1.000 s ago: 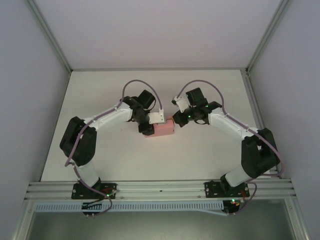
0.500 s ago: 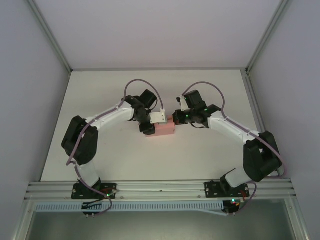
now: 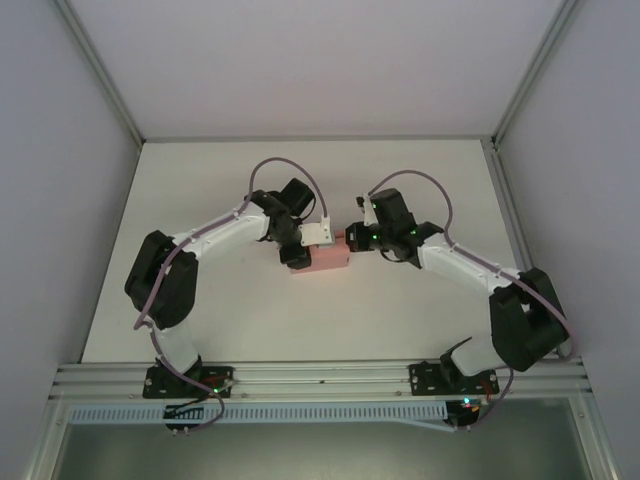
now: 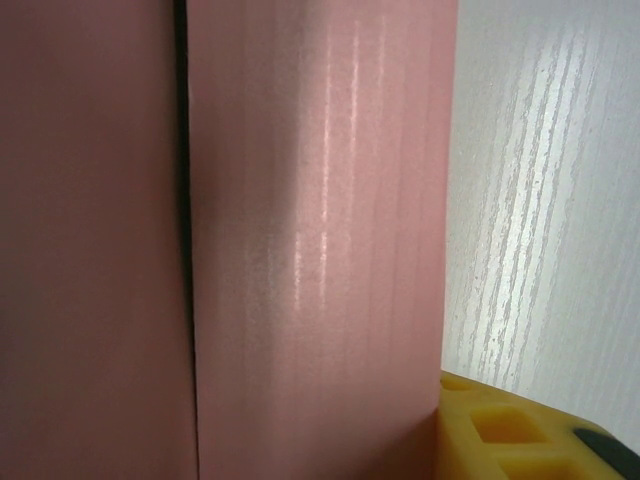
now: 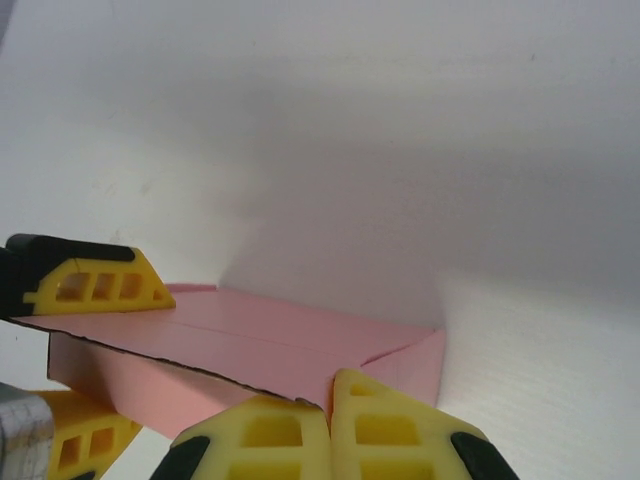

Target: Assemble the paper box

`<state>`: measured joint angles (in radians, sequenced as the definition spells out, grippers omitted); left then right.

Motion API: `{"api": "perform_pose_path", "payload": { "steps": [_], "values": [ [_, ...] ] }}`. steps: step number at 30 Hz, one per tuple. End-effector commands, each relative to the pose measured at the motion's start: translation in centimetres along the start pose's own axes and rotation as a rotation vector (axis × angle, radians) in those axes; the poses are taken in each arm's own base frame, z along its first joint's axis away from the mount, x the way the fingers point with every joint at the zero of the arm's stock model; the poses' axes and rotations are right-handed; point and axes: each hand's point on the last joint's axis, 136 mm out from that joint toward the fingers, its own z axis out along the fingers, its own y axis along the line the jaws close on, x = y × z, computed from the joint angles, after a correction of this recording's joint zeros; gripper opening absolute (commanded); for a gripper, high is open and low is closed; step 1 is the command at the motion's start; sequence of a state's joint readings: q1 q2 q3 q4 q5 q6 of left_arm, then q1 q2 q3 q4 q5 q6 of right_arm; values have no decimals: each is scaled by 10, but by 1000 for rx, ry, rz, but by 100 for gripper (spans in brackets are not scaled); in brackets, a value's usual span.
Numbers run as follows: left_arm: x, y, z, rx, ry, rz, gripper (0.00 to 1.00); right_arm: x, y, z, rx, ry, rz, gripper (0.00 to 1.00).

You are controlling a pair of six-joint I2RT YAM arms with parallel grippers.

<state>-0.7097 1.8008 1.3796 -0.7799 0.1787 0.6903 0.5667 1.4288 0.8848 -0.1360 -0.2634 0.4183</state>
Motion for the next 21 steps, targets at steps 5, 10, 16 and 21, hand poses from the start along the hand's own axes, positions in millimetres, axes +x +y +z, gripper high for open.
{"api": "perform_pose_path", "payload": {
  "steps": [5,10,16,21],
  "values": [
    [-17,6,9,-11,-45,9,43,22,6,4,-63,-111,-121,0],
    [-19,8,10,-13,-53,-3,44,45,8,13,-76,-119,-176,0],
    [-20,10,11,-15,-52,-18,46,59,5,16,22,-155,-260,0],
    [-25,13,3,-38,-79,-19,53,69,-12,16,86,-138,-227,0]
  ]
}}
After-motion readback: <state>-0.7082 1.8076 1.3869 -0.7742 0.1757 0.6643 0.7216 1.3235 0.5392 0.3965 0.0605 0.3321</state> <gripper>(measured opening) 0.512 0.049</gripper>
